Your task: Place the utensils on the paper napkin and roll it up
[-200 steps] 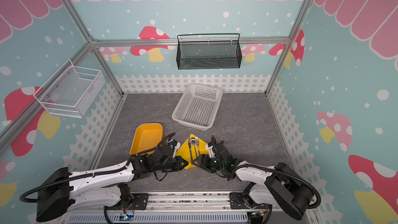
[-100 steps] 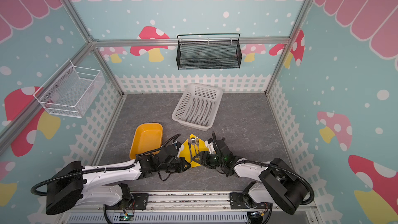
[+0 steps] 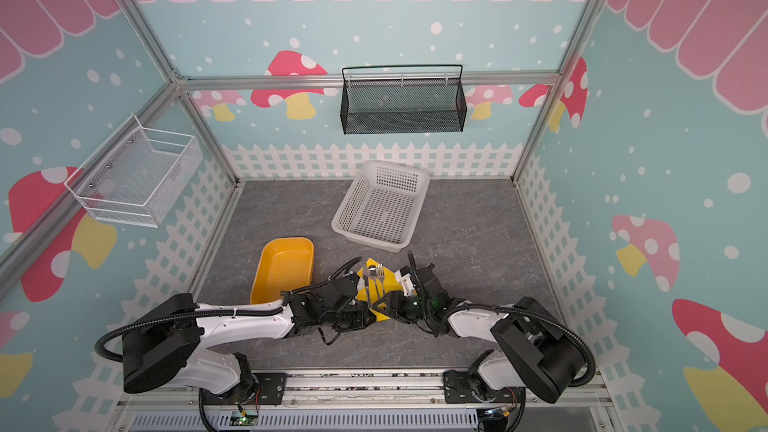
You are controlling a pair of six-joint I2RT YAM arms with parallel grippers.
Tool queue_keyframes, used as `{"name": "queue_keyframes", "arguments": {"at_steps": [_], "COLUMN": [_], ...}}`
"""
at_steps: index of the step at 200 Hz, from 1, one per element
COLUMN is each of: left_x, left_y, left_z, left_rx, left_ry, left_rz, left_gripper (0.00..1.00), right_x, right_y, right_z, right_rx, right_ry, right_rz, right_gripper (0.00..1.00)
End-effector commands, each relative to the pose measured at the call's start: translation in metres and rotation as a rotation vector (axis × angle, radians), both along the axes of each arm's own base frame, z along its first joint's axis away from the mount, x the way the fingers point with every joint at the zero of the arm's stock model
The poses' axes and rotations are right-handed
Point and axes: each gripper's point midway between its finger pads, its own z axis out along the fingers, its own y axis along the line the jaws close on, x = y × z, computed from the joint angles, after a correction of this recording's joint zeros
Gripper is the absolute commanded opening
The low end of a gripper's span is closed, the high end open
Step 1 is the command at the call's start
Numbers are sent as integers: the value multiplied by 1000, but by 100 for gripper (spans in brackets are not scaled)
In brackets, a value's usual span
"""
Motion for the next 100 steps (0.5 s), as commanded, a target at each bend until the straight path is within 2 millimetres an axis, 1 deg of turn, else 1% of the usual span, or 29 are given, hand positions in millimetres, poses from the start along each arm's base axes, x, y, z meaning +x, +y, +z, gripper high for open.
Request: {"name": "queue_keyframes", "arguments": {"at_steps": [1,50,72,88,100], "left_x": [4,6,6,5,5], "left_y": [8,17,15,19,21], "left_z": [-11,-27,-26,-27,-27], "left_rx": [34,102,102,120,127], "left_ry": [6,33,41,43,41], "left_rz": [71,112,109,115,119], "left_gripper": [10,10,11,11,11], "right_x": [8,8,7,5,3], "right_y": [-5,-24,-28,-31,-33], "right_z": [1,-12,-14,-17,-21], "right_rx": [-39,-180,-223,-263,-295], "right_ry": [-17,-43,-53,-47,-42], "right_rz": [-32,-53,-30,-8,11], "right_gripper": [49,38,36,32,31]}}
